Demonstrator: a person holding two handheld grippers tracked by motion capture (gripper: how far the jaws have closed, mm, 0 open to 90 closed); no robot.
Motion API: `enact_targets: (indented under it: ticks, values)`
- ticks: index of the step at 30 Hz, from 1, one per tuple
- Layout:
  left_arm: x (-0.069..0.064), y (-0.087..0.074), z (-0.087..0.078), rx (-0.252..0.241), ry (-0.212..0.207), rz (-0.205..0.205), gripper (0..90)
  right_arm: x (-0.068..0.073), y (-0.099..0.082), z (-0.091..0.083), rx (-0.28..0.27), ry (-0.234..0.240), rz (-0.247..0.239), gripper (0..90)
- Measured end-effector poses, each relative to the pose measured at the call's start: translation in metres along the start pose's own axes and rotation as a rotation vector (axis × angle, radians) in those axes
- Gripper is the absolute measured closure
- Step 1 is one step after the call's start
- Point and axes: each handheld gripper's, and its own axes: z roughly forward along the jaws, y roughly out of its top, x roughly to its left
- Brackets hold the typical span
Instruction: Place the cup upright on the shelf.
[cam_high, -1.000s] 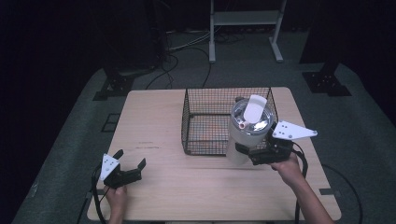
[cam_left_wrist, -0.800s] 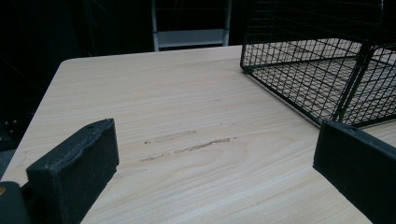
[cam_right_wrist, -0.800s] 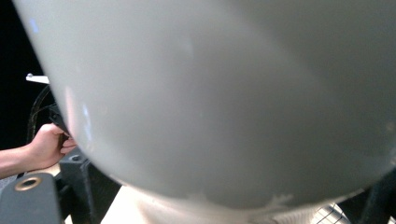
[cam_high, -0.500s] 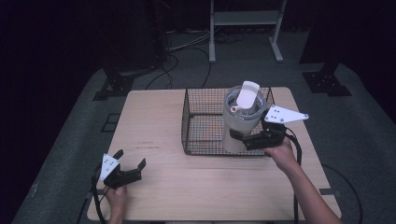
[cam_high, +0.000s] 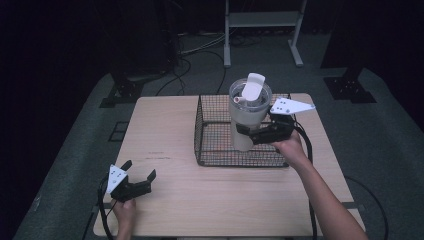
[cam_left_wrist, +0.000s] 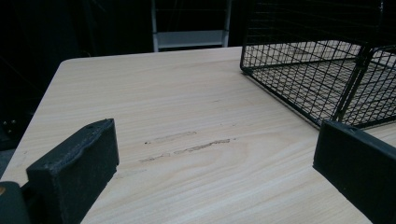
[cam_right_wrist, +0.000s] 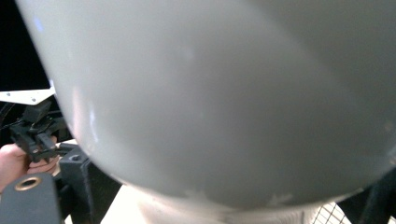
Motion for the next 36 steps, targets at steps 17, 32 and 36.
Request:
enact_targets:
  ticks: [17, 32, 36]
  values:
    - [0.001, 0.000, 0.000, -0.002, -0.003, -0.003, 0.0, -0.020, 0.013, 0.048, 0.019, 0.010, 0.003, 8.9]
    - [0.001, 0.000, -0.001, -0.007, -0.006, -0.009, 0.0, -0.037, 0.004, 0.085, 0.039, 0.013, 0.027, 8.9]
    - [0.001, 0.000, -0.001, -0.009, -0.007, -0.009, 0.0, -0.040, -0.003, 0.094, 0.054, 0.020, 0.030, 8.9]
